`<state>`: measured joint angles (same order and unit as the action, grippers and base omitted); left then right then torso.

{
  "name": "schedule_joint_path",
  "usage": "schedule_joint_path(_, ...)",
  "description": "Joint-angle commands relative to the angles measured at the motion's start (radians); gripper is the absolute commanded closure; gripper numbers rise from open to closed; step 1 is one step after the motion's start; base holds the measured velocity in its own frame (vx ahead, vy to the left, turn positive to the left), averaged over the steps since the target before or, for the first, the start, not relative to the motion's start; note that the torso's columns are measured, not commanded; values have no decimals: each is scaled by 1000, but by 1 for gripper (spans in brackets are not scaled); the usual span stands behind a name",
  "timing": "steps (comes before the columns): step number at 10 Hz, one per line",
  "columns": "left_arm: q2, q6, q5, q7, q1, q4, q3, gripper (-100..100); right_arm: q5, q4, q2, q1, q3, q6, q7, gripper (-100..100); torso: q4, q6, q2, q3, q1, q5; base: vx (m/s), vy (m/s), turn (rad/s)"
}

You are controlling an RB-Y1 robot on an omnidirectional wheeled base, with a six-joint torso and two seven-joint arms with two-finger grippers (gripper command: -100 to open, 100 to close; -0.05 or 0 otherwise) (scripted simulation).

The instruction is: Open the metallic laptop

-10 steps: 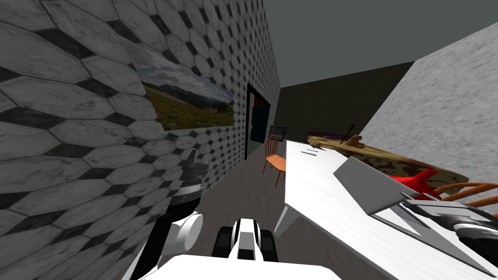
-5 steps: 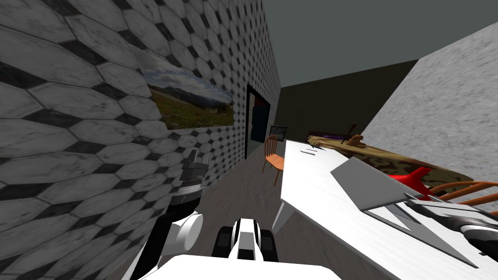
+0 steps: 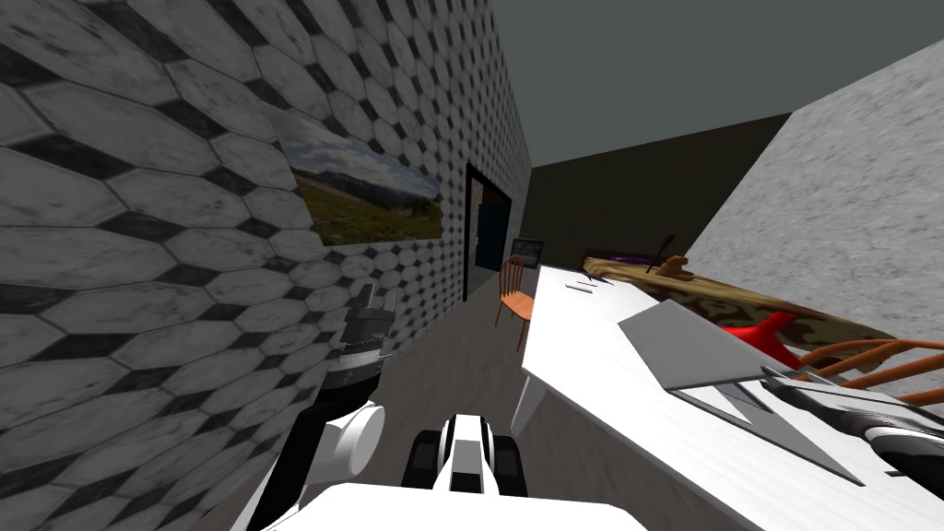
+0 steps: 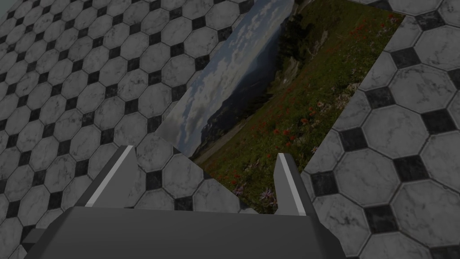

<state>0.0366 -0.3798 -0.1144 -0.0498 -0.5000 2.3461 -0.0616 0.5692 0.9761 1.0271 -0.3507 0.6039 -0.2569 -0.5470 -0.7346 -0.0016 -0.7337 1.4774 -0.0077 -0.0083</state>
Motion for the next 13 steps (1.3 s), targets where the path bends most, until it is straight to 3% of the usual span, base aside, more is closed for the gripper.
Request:
schedule_joint_path(1, 0, 0, 0, 0, 0, 0, 0, 0, -41, -19, -14, 5, -29, -7, 64, 100, 1, -1, 0, 0, 0, -2, -86, -91, 32)
schedule_joint_path(5, 0, 0, 0, 0, 0, 0, 0, 0, -106, -60, -22, 22, -67, -22, 158, 100, 1, -1, 2, 0, -2, -4, -76, -85, 35)
schedule_joint_path(6, 0, 0, 0, 0, 0, 0, 0, 0, -99, -42, -12, 10, -49, -16, 144, 100, 1, -1, 2, 1, -1, -3, -34, -36, -11)
schedule_joint_path(10, 0, 0, 0, 0, 1, 0, 0, 0, -136, -107, -95, 132, -22, 62, 134, 100, -2, -6, -4, -2, 1, 2, -241, -105, 275)
schedule_joint_path(13, 0, 0, 0, 0, 1, 0, 0, 0, -161, -158, -159, 225, -2, 119, 122, 100, -2, 1, -3, -1, 1, 4, -327, -156, 304)
